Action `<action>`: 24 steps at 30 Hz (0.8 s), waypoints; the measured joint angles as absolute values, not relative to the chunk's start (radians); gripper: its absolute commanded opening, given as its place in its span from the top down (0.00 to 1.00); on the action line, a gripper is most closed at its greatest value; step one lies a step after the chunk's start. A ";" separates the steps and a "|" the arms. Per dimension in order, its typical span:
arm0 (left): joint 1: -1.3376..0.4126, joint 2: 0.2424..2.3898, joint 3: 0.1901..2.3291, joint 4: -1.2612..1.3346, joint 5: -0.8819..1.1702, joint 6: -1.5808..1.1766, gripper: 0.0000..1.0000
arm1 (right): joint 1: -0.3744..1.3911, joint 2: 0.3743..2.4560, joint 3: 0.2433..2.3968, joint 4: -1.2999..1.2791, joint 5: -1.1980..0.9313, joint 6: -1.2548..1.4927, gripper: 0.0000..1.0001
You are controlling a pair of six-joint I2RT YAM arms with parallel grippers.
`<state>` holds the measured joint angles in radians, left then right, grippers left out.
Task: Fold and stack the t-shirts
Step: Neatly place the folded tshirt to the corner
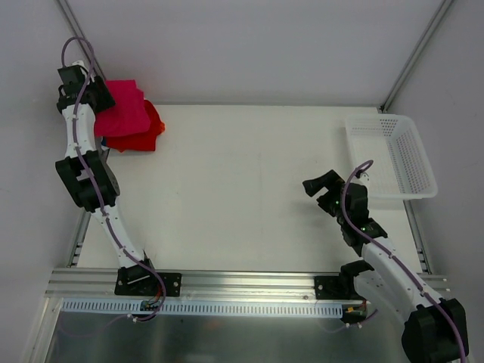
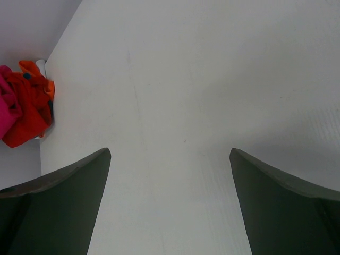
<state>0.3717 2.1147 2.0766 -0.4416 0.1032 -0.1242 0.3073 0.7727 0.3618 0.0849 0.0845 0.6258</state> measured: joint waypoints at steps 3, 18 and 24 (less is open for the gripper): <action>0.404 2.123 2.066 -0.430 0.104 -0.150 0.01 | 0.307 0.804 0.362 0.101 0.068 0.629 0.01; 0.460 2.066 1.936 -0.391 0.040 -0.260 0.01 | 0.305 0.839 0.362 0.145 0.009 0.629 0.00; 0.464 1.954 1.791 -0.343 0.031 -0.297 0.01 | 0.305 0.774 0.344 0.138 -0.009 0.636 0.01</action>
<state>0.4641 1.9537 1.7912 -0.3428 0.0311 -0.2974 0.3054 0.7742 0.3435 0.1379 -0.0090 0.6365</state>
